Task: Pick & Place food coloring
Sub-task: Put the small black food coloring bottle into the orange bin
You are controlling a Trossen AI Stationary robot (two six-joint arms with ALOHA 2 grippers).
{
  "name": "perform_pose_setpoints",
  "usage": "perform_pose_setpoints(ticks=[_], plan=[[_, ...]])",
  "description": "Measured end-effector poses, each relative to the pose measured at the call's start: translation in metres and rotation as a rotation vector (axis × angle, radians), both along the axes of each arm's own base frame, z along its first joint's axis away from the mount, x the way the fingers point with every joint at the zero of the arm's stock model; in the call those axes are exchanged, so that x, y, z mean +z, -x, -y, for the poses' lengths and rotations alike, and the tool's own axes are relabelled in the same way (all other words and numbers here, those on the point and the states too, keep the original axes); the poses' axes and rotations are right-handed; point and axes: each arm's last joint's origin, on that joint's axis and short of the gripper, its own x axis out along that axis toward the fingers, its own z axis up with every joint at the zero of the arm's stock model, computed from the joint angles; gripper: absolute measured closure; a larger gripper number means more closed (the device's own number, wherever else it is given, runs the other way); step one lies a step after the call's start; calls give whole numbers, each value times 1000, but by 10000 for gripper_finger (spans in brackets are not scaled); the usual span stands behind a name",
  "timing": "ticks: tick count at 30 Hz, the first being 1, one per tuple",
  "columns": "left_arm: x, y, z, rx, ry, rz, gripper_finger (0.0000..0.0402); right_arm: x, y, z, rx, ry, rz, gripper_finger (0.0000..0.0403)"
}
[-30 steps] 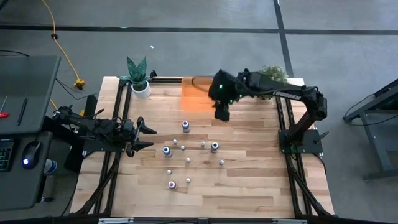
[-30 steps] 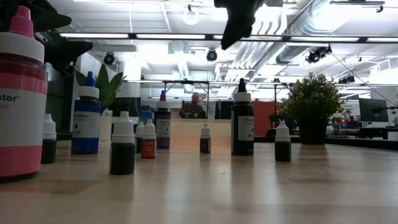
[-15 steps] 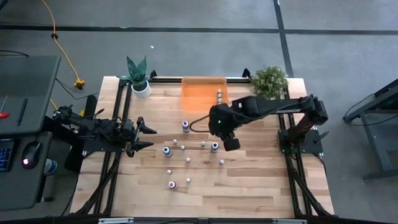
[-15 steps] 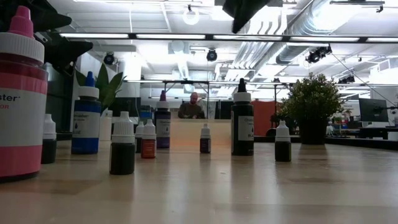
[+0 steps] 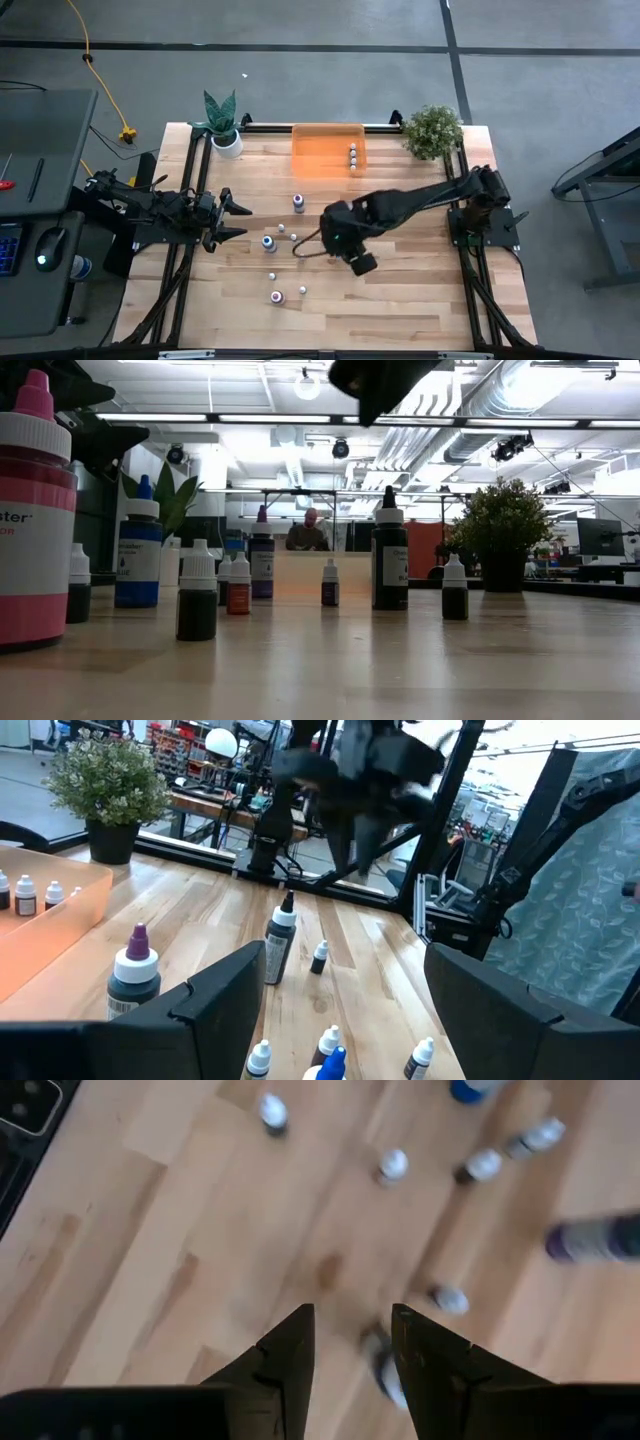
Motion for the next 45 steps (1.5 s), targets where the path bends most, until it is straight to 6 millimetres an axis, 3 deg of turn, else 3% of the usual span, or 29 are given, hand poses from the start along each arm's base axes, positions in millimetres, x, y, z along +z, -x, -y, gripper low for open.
perform_pose_setpoints(ticks=[11,19,28,45], plan=[[0,0,0,0,0,0,130,-50,-44,-32,60,-30,117,279],[0,0,0,0,0,0,130,-84,-60,-48,55,-44,125,279],[0,0,0,0,0,0,130,-106,-69,-68,49,-82,153,279],[0,0,0,0,0,0,130,-122,-76,-73,-28,-99,164,279]])
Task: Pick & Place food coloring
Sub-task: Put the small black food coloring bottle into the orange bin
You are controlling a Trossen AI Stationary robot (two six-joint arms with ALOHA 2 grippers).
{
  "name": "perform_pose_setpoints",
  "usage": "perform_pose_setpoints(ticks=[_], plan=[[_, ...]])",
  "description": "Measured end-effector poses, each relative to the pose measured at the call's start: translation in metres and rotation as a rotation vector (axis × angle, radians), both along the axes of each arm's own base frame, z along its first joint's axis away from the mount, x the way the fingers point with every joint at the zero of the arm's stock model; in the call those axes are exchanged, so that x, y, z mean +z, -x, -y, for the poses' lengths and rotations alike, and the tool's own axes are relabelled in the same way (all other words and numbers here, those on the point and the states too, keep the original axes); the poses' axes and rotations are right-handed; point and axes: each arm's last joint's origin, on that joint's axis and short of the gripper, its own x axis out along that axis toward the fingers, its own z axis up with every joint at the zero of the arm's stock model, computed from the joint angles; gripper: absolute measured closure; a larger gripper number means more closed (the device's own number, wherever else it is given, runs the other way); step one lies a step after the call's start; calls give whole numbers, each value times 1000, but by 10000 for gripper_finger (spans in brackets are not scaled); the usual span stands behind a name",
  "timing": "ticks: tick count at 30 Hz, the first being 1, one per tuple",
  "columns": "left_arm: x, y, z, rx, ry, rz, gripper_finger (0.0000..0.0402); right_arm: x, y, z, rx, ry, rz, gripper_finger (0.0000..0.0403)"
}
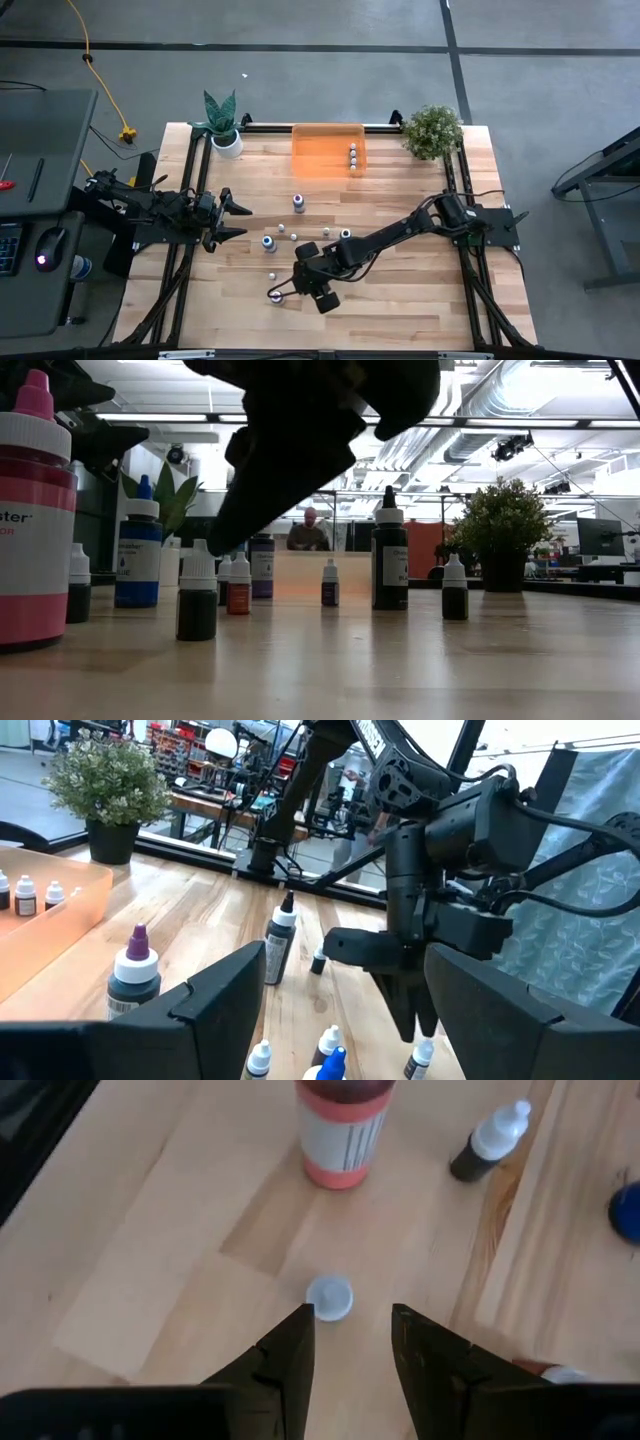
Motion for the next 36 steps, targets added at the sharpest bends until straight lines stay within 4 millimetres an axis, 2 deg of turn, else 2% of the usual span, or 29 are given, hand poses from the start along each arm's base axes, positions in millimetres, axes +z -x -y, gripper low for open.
perform_pose_setpoints(ticks=[5,15,21,36], plan=[[0,0,0,0,0,0,130,0,-1,0,-12,-6,5,269],[0,0,0,0,0,0,130,0,1,-2,-23,-11,-7,214],[0,0,0,0,0,0,130,-11,-2,-8,6,-29,-6,214],[0,0,0,0,0,0,130,-12,-3,-8,-4,-14,10,234]])
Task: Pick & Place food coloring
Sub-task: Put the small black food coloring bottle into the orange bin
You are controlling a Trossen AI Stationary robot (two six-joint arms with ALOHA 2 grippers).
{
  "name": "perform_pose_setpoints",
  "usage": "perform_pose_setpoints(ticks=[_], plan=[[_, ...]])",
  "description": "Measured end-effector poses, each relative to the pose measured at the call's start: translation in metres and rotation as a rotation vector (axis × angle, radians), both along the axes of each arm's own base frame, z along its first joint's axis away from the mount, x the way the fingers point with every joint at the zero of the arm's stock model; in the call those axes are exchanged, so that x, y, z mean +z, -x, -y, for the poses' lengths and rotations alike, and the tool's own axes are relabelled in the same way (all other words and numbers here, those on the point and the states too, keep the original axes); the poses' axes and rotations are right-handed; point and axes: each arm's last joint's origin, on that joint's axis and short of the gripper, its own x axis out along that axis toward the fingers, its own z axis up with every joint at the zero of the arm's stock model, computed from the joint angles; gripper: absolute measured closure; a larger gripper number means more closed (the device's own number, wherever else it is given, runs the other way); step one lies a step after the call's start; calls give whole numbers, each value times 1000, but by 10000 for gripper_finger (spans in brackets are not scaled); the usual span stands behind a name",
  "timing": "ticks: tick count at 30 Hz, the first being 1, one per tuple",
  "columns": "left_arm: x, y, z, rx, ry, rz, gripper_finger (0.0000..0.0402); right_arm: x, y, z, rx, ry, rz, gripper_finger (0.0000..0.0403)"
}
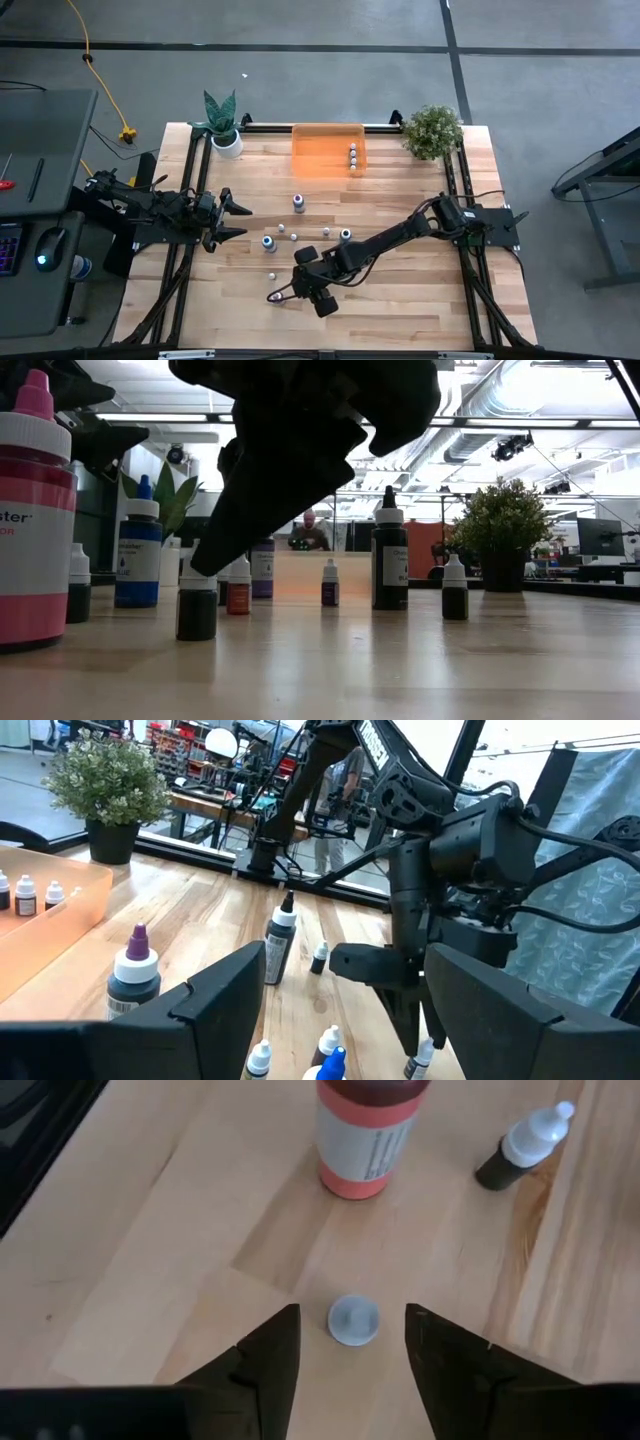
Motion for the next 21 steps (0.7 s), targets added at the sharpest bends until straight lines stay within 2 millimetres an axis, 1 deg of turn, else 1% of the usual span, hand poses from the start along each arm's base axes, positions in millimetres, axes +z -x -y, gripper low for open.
perform_pose_setpoints(ticks=[12,21], plan=[[0,0,0,0,0,0,130,1,-1,-1,10,-18,7,261],[0,0,0,0,0,0,130,1,-1,0,9,-18,7,266]])
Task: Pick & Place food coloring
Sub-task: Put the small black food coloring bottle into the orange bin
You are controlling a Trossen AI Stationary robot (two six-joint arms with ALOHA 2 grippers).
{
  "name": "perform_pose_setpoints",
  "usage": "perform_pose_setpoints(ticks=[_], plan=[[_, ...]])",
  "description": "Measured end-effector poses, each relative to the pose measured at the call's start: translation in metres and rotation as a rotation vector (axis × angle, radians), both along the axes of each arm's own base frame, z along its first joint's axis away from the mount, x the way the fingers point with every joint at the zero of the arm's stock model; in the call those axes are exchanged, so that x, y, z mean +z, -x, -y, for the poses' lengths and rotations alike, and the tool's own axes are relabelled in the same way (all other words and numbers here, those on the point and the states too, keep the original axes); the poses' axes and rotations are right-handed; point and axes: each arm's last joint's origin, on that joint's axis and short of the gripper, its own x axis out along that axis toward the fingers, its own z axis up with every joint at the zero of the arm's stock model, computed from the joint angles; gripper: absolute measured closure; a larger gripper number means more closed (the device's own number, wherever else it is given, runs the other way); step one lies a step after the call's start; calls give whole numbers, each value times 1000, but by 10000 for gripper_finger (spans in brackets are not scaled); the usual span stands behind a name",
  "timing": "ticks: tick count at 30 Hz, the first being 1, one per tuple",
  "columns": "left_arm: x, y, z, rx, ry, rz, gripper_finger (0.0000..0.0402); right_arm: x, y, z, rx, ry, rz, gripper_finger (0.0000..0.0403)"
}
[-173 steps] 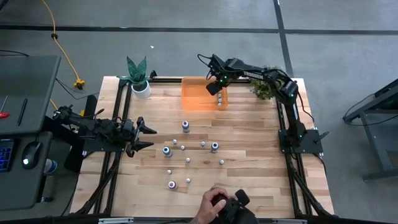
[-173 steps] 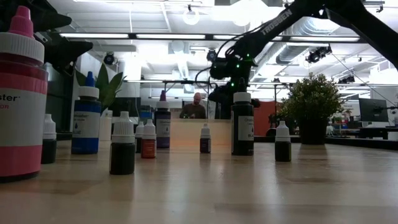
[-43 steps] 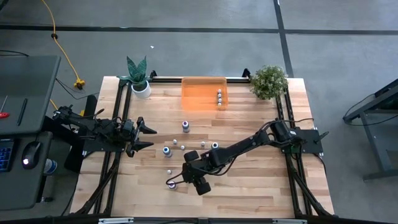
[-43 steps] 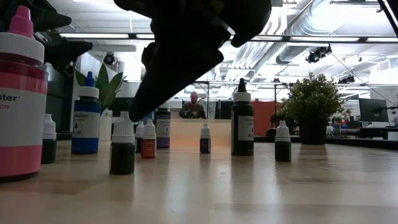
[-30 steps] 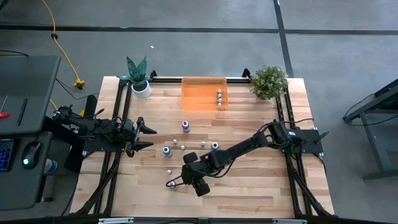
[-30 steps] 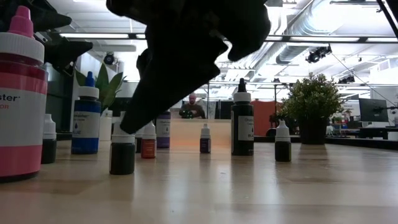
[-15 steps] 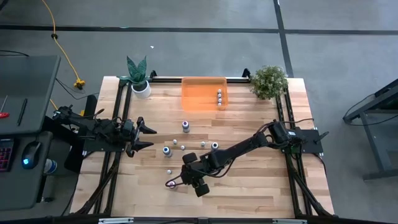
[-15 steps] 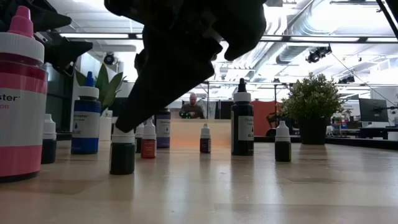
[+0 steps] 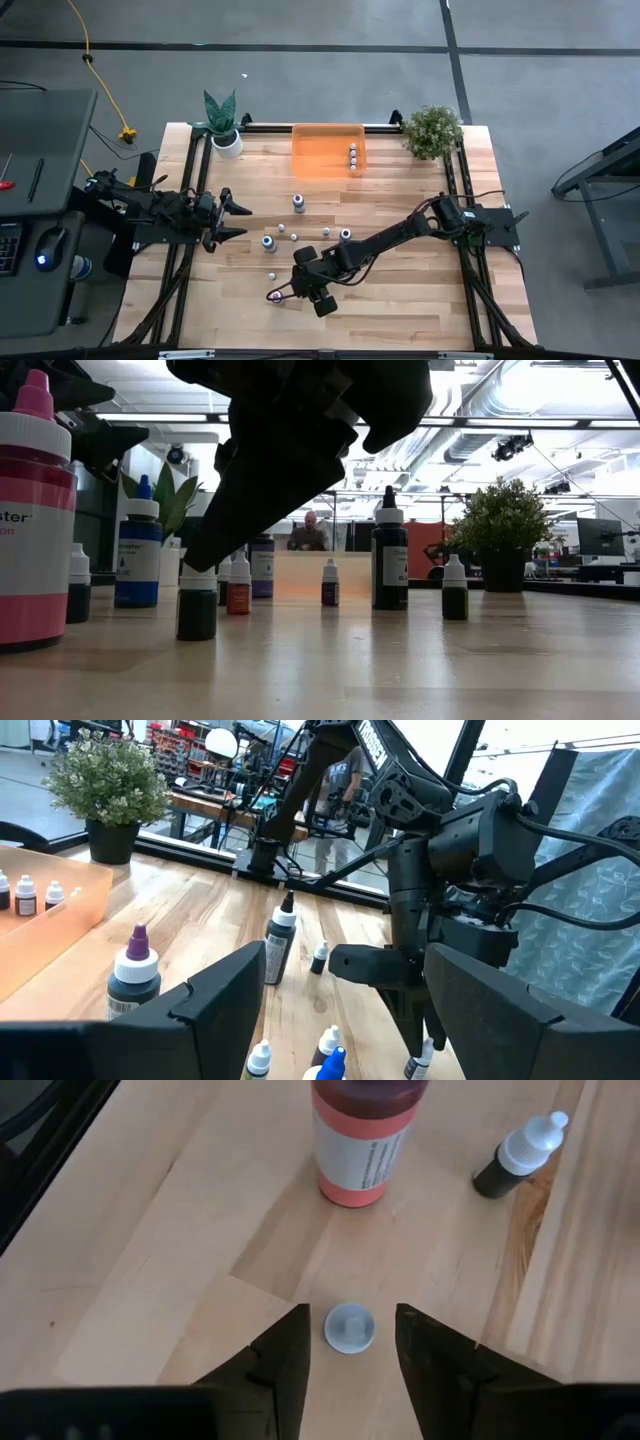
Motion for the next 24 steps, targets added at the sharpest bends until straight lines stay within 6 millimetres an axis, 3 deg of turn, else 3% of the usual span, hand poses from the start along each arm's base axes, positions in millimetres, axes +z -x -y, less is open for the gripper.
perform_pose_setpoints(ticks=[8,24], plan=[[0,0,0,0,0,0,130,-11,-3,-2,4,-27,-8,266],[0,0,0,0,0,0,130,-11,-4,-2,-19,-31,-4,266]])
